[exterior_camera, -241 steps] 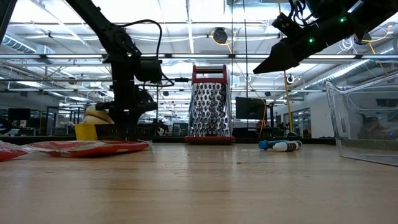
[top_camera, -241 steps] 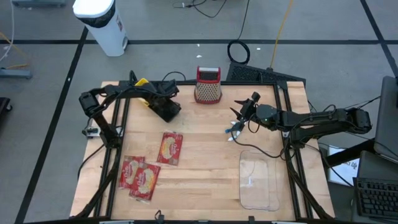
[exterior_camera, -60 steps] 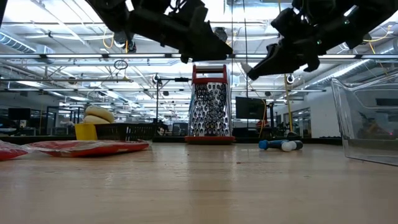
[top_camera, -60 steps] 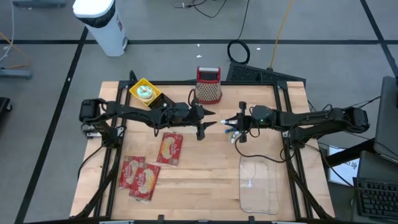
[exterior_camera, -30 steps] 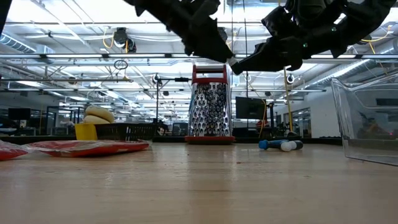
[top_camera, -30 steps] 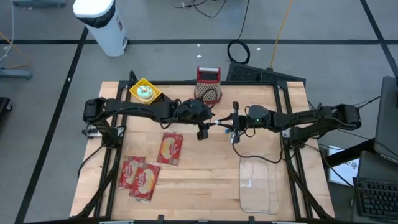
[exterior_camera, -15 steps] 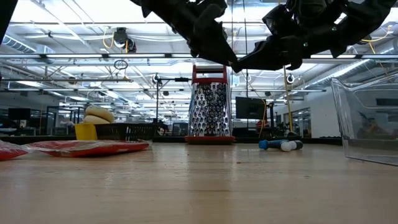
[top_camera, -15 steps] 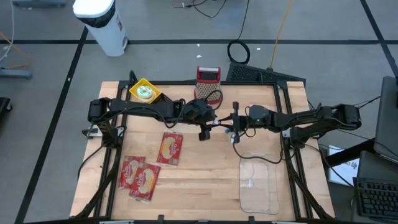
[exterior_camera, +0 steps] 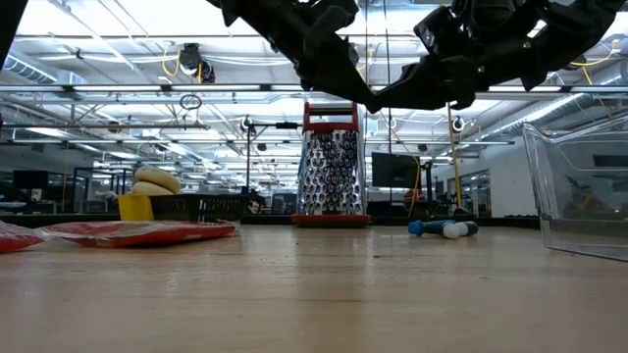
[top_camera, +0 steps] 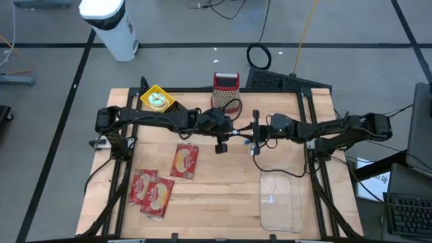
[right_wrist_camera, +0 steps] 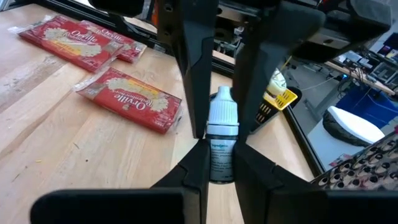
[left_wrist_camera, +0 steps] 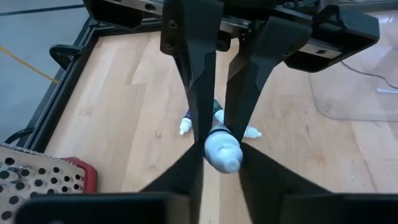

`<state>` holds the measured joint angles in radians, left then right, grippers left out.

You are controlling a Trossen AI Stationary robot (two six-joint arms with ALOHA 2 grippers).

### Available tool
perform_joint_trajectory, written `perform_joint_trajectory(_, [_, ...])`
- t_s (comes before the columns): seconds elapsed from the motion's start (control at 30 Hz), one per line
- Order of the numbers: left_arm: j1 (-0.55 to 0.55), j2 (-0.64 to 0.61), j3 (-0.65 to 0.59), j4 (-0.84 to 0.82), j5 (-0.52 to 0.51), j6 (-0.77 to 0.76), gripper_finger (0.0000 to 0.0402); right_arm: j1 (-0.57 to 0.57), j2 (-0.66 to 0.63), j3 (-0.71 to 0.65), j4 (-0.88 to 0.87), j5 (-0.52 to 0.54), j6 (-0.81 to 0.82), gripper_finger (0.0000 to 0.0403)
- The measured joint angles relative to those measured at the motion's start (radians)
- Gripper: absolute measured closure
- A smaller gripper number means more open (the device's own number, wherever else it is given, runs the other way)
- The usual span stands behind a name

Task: Pick & Place Food Item
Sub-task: Put the top green food coloring bottle into the black bin

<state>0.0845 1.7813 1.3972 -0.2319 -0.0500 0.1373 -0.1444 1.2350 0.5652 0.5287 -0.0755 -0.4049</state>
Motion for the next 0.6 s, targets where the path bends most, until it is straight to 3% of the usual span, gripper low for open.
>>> perform_joint_trajectory(0.1, [0.000,0.000,0.000,-0.002,-0.007,0.000,0.0357,-0.001,0.000,0.000,-0.002,0.004,0.007,0.0358])
perform_joint_trajectory(0.47, [0.001,0.000,-0.001,-0.002,-0.006,-0.005,0.0358,0.000,0.000,0.000,-0.004,0.005,0.061,0.0330])
perform_joint_trajectory(0.6, [0.001,-0.017,-0.001,-0.002,-0.057,-0.007,0.0388,0.000,0.000,0.000,-0.023,0.059,0.137,0.0296])
